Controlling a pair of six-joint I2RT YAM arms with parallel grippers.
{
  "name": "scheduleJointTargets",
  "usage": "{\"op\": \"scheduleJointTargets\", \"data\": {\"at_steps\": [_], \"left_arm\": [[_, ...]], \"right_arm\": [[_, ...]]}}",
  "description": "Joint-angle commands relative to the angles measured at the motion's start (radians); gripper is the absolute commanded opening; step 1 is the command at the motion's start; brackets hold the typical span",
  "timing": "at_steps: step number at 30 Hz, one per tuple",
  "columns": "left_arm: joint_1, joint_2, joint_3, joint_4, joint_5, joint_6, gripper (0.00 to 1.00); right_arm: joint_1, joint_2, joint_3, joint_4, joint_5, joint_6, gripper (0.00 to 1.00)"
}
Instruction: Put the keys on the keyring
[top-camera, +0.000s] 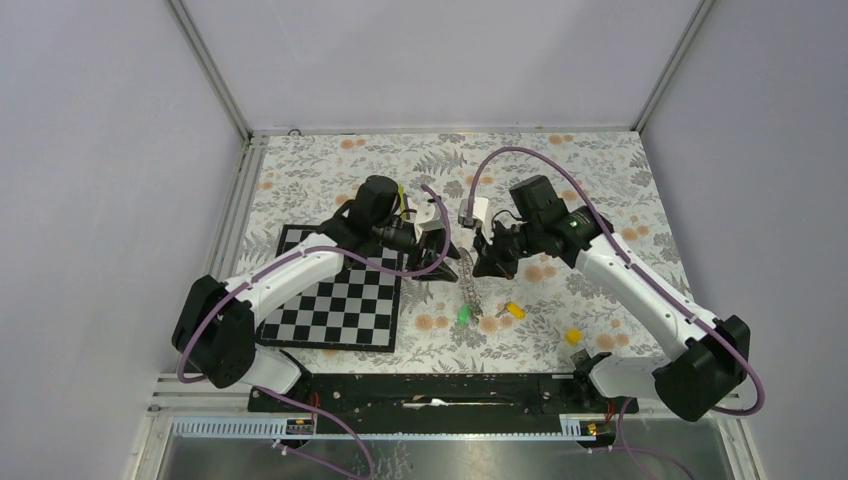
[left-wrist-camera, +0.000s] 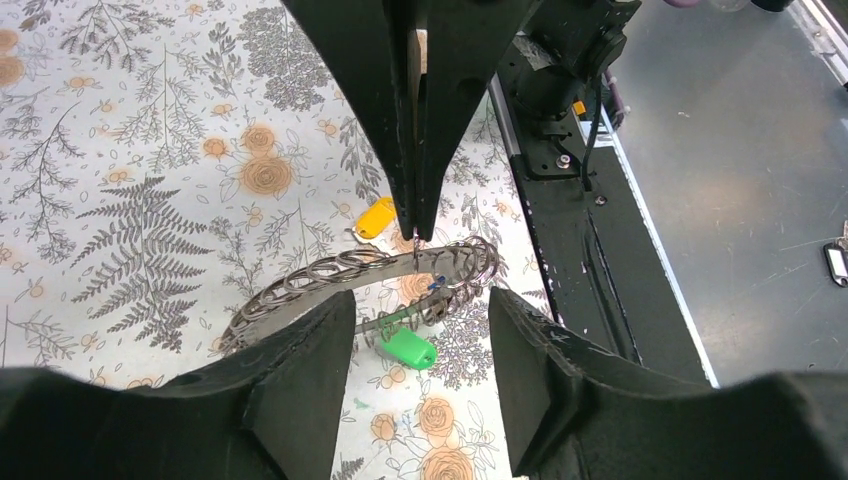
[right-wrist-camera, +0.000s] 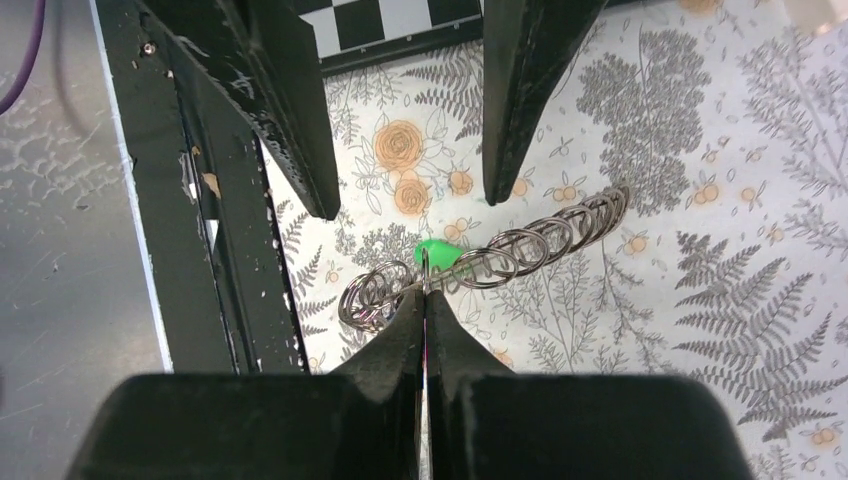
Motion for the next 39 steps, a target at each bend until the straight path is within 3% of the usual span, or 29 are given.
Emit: {"op": "scheduleJointTargets", "data": {"at_steps": [1, 9, 30, 36, 39], "left_arm": [[-0.015, 0.01, 0.053, 0.018, -0.017, 0.029, 0.57], [-0.052, 0.036, 0.037, 0.069, -0.064, 0.031, 0.54], [-0.076, 0.066, 0.027, 0.126, -0.051, 0.025, 0.2], [-0.077, 0.069, 0.02, 0.127, -0.033, 0.028, 0.0], [-0.076, 0.062, 0.011, 0.13, -0.016, 0.018, 0.0]], "right_arm": [[0.02, 0.03, 0.084, -0.077, 0.032, 0.005, 0.0], [0.024, 0.067, 0.12, -0.092, 0.019, 0.047, 0.0], [0.025, 0.073, 0.079, -0.059, -0.009, 0.09, 0.0], [0.025, 0.067, 0.075, -0.048, -0.003, 0.101, 0.0], [0.025, 0.051, 0.065, -0.025, 0.008, 0.106, 0.03]]}}
